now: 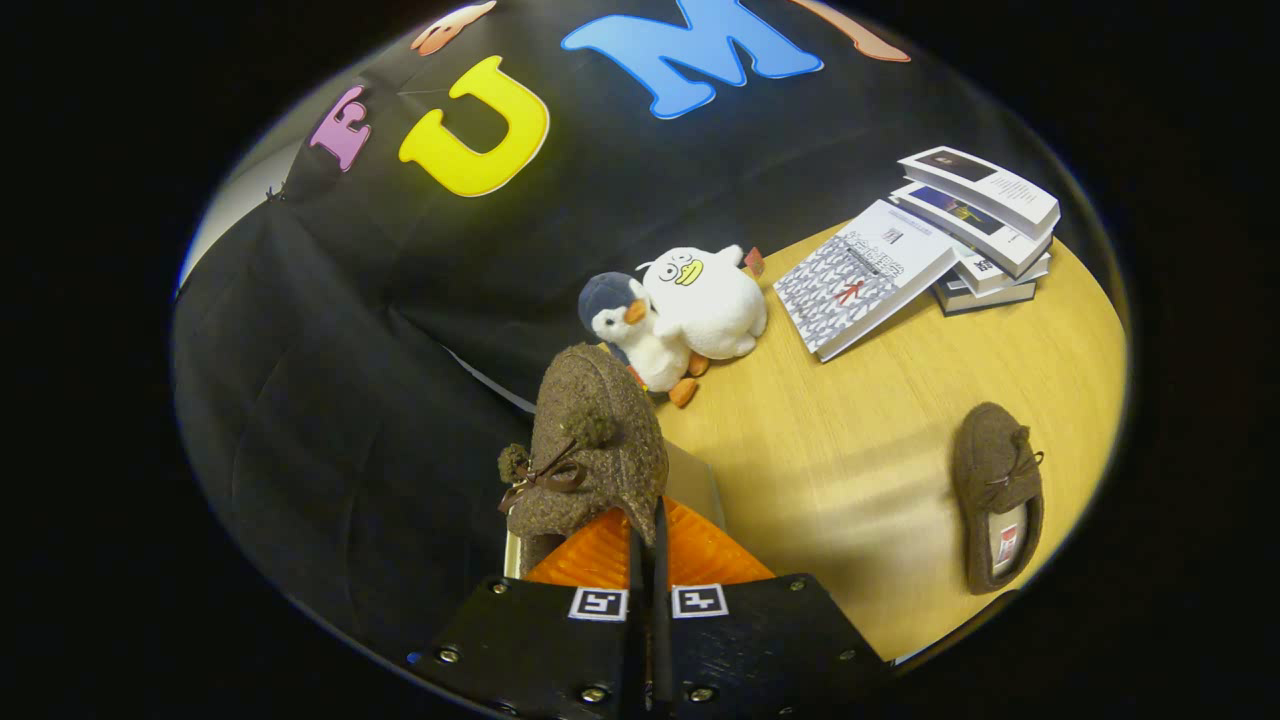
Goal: Open the storage box then place both shoes into the box .Put the left shoe in first, then the right shoe, with the right side of both shoes facing outward in a uniform manner.
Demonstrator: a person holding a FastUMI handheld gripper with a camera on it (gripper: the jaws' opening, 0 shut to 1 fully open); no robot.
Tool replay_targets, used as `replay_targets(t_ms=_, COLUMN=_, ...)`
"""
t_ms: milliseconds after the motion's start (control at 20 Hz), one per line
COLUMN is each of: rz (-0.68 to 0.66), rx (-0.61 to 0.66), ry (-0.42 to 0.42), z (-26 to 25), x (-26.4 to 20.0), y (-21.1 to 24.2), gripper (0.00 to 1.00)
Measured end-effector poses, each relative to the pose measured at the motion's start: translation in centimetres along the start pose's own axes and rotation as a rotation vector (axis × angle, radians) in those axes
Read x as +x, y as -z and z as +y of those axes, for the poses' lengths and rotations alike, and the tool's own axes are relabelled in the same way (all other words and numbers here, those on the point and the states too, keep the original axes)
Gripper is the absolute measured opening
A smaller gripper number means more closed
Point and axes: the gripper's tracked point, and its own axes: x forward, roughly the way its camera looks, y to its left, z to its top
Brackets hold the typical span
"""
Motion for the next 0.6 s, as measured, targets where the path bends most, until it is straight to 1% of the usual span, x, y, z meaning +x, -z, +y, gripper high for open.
replay_targets(t_ms=350, rz=0.034, rx=-0.023, ry=-0.035, z=4.9, x=4.1, y=3.4, gripper=0.02)
replay_targets(t_ms=600, rz=0.061, rx=-0.041, ry=-0.015, z=6.1, x=7.3, y=5.7, gripper=0.02)
